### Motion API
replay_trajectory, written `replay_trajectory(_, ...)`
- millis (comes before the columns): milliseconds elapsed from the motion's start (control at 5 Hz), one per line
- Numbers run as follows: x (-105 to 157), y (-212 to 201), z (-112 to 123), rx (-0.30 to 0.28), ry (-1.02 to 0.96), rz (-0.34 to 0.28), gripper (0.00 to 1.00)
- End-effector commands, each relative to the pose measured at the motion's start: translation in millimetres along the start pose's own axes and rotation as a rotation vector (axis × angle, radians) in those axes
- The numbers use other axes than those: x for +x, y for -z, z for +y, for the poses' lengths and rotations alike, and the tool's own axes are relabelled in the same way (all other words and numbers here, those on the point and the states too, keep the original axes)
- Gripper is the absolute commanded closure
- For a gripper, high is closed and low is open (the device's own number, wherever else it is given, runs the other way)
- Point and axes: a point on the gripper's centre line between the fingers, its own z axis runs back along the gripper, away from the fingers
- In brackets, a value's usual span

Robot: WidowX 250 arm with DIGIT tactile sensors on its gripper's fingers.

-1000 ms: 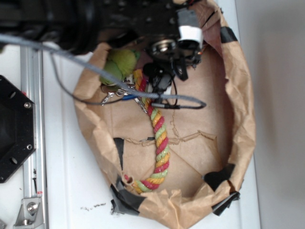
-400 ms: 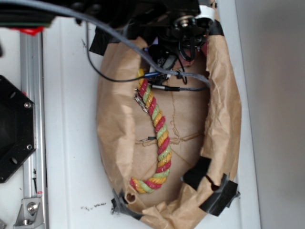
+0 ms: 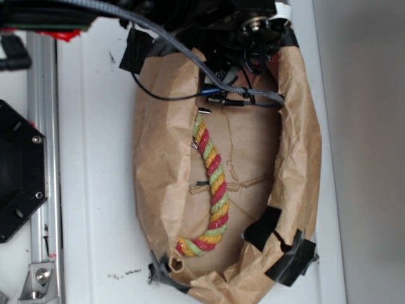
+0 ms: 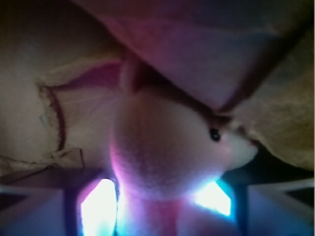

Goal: Grab the pink bunny.

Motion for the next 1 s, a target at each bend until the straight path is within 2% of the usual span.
replay_trajectory(0,8,-14,-14,-0.050,0.049,-0.015,1.00)
replay_trajectory(200,18,-72,-55,-0.114,0.164,-0.064,1.00)
replay_trajectory(400,24,-133,-91,-0.168,0.228,-0.201,1.00)
replay_trajectory(600,33,-169,-118,-0.195,0.208,-0.149,1.00)
replay_trajectory(800,32,-172,-116,-0.272,0.105,-0.149,1.00)
